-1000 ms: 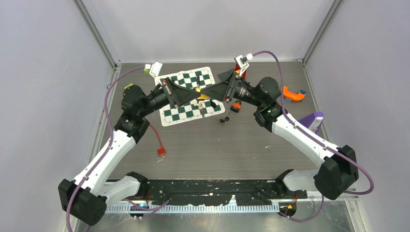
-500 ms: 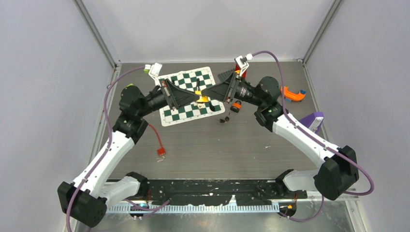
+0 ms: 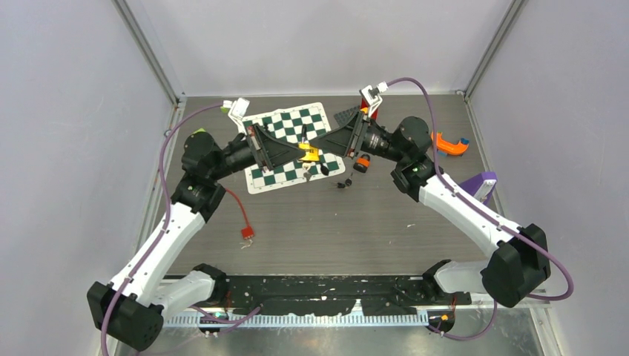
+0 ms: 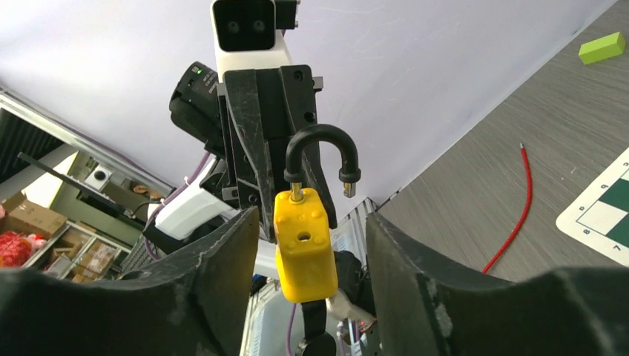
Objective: Lock with the key
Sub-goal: Lock the lock.
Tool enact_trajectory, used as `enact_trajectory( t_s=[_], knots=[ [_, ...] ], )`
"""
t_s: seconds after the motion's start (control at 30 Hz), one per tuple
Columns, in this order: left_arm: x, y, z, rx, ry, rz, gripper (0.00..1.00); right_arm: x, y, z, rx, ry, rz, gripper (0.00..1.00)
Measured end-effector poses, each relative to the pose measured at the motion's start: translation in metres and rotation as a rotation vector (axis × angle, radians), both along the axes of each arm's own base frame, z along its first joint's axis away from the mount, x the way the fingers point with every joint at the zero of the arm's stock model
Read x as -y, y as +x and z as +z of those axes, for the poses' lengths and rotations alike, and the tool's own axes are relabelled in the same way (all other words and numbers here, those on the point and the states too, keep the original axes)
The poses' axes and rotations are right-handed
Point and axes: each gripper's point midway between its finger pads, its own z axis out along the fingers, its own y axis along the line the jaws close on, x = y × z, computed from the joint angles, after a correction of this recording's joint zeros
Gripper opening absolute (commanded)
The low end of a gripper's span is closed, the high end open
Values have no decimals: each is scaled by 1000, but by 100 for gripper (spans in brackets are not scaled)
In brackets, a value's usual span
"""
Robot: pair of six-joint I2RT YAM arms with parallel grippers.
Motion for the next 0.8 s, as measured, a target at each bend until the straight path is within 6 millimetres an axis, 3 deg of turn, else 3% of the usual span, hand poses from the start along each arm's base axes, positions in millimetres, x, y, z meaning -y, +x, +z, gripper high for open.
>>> enact_trajectory(
  t_s=[0.33,0.53,0.8],
  knots=[
    [2,-11,3,12,7,-59,0,1,2,1,53,-46,-25,66],
    [3,-21,0,0,20,-112,0,9,0,15,166,-49,-48,74],
    [4,-45,3,9,33,-240,0,-1,-28,45,435,41,176,76]
  ],
)
